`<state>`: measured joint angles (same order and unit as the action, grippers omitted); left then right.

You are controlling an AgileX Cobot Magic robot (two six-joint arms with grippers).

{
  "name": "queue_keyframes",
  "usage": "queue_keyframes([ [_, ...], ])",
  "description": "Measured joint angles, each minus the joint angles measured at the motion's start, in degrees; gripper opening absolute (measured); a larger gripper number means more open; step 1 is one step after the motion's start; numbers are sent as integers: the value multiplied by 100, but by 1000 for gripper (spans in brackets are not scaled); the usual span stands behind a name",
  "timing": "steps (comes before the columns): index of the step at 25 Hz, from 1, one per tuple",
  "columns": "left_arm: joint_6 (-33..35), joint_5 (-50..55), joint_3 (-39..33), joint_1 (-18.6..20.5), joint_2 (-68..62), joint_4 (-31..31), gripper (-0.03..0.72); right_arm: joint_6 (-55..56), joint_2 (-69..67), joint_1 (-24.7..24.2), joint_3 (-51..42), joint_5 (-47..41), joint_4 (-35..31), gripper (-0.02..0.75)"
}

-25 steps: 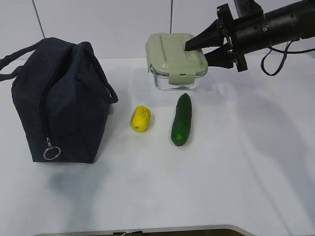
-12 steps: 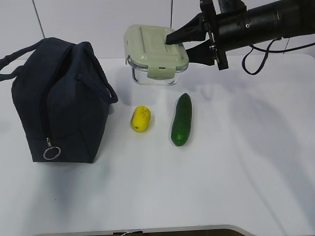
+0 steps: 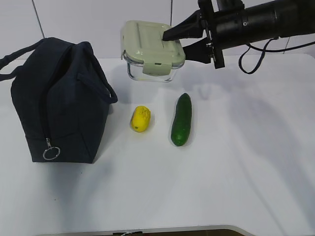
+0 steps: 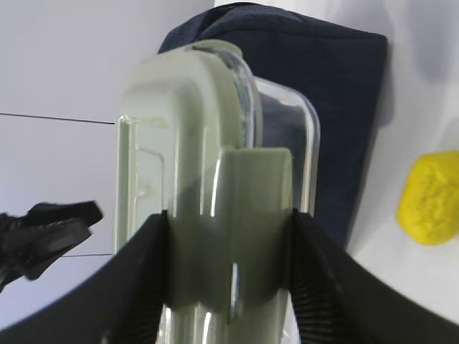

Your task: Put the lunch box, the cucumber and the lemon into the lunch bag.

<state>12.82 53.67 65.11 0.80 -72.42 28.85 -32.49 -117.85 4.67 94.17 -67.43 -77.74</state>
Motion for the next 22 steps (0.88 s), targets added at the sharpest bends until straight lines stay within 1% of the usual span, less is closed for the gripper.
queue_keyframes([
  [4, 267, 0, 387, 0, -649, 133, 309, -82, 0, 203, 0, 20, -187, 370],
  [8, 493, 0, 758, 0, -1200, 340, 309, -168, 0, 413, 0, 20, -242, 370],
  [12, 745, 80, 1130, 0, -1666, 723, 309, -251, 0, 552, 0, 20, -464, 370],
  [16, 818, 94, 1386, 0, -2076, 756, 309, -340, 0, 697, 0, 20, -725, 370],
  [22, 829, 107, 1556, 0, -2485, 756, 309, -356, 0, 845, 0, 20, -761, 370],
])
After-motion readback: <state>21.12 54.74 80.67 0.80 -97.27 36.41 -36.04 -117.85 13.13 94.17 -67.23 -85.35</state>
